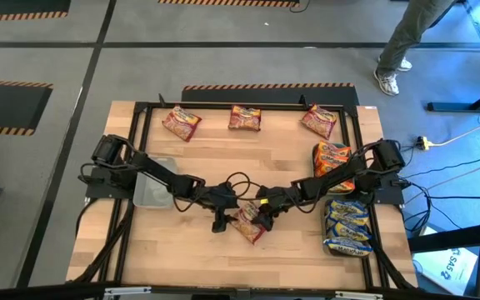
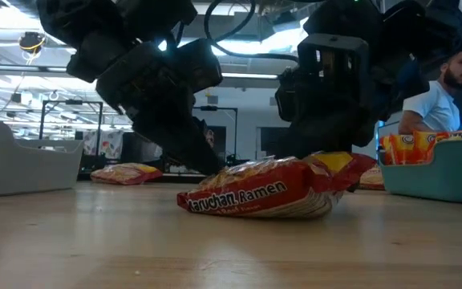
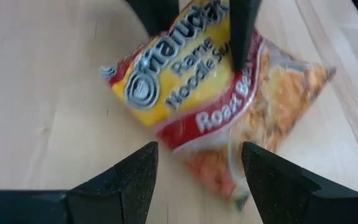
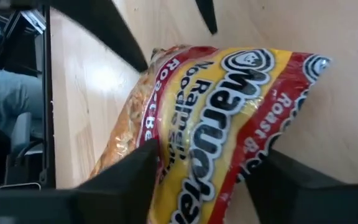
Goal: Sort Maruchan noodles
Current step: Put the red noodle pack into the white bin
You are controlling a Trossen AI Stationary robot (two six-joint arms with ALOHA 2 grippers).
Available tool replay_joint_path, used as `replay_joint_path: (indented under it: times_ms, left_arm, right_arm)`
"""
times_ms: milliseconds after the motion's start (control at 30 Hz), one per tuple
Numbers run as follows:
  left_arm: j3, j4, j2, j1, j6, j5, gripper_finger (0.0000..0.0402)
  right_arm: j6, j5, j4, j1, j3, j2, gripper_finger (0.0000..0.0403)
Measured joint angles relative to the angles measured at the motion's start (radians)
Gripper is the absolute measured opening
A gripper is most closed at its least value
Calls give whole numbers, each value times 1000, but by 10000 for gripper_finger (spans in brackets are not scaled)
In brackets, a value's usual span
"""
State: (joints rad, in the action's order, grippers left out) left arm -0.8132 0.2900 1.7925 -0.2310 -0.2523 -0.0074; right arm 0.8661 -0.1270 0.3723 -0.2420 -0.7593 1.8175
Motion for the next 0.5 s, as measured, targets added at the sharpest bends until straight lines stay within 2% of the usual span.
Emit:
replay_joint_path:
  times_ms: [267, 500]
  left_arm:
    - [0, -117, -124, 9, 0, -4, 227]
    - [-1, -118, -192, 37, 18, -43, 227]
  right_arm:
    - [-123, 2, 24, 0, 0, -5, 83]
    - [-363, -15, -43, -1, -65, -8, 24]
